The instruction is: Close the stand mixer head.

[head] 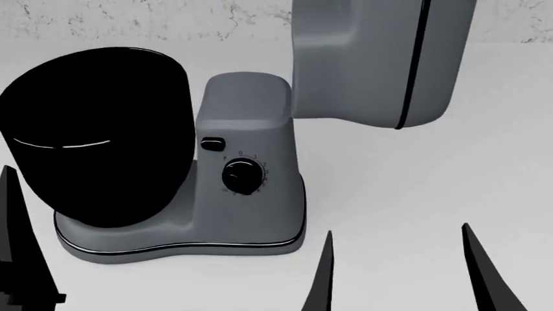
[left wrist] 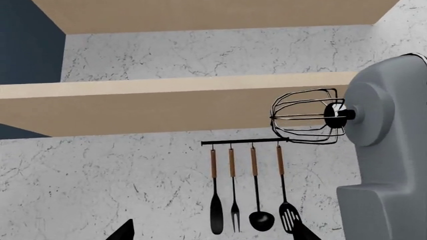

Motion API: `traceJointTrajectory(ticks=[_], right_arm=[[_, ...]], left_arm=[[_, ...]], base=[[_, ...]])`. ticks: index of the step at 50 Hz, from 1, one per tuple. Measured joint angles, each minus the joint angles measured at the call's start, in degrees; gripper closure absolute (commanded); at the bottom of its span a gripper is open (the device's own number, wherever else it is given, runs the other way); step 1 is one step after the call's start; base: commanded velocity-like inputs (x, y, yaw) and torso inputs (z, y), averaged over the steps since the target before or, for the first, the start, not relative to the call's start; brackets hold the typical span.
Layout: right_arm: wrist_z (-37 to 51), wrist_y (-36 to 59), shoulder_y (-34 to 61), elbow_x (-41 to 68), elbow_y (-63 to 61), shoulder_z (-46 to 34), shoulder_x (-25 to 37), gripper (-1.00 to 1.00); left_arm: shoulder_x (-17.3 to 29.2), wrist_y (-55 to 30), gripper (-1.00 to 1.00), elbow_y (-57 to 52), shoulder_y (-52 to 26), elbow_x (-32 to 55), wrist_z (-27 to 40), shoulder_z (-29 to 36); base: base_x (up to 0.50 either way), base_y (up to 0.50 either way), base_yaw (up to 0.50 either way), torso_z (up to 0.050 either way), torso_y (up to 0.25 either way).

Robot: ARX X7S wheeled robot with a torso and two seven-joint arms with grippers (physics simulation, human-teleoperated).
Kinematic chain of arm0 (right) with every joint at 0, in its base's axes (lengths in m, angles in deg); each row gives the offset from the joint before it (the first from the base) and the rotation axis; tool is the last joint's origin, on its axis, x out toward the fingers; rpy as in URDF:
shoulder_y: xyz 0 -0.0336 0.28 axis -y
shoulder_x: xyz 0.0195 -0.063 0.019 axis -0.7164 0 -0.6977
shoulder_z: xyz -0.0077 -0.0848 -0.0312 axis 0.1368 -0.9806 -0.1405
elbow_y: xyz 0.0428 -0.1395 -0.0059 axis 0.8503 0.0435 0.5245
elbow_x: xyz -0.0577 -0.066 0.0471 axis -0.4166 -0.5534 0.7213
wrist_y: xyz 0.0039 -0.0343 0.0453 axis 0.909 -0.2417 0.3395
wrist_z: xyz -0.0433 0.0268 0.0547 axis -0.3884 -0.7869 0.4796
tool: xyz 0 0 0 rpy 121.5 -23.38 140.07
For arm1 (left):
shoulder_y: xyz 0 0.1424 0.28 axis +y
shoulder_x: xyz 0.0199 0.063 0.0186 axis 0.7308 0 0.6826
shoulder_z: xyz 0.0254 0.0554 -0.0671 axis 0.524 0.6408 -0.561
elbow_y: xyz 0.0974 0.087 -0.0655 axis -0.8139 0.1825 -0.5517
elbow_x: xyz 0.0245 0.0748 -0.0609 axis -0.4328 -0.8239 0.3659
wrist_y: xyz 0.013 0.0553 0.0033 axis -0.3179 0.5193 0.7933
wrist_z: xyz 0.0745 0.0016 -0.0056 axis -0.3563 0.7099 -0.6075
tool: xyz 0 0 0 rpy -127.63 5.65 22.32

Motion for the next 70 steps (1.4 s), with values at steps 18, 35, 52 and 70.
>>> traceJointTrajectory(ticks=[18, 35, 52, 70], right_arm=[[6.6, -10.4, 16.1, 5.1, 0.0, -14.4, 11.3, -1.0], [5.1, -16.5, 49.0, 33.1, 0.0, -23.6, 29.2, -1.0], [-6.3, -4.6, 63.0, 60.1, 6.9, -17.5, 29.0, -1.0], [-7.8, 13.0, 74.0, 72.6, 19.8, -11.5, 24.6, -1.0]], left_arm=[[1.0, -1.0, -1.0, 0.0, -0.1, 2.0, 1.4, -1.4], [2.3, -2.5, -1.0, 0.0, -0.5, 3.4, 3.0, -1.6], [3.5, -2.5, -1.0, 0.0, -0.7, 4.4, 4.4, -1.0], [4.5, -1.7, -1.0, 0.0, -0.7, 3.7, 5.5, 0.8]], base=[[0.11, 0.0, 0.0, 0.0, 0.0], [0.0, 0.0, 0.0, 0.0, 0.0], [0.0, 0.0, 0.0, 0.0, 0.0], [0.0, 0.0, 0.0, 0.0, 0.0]])
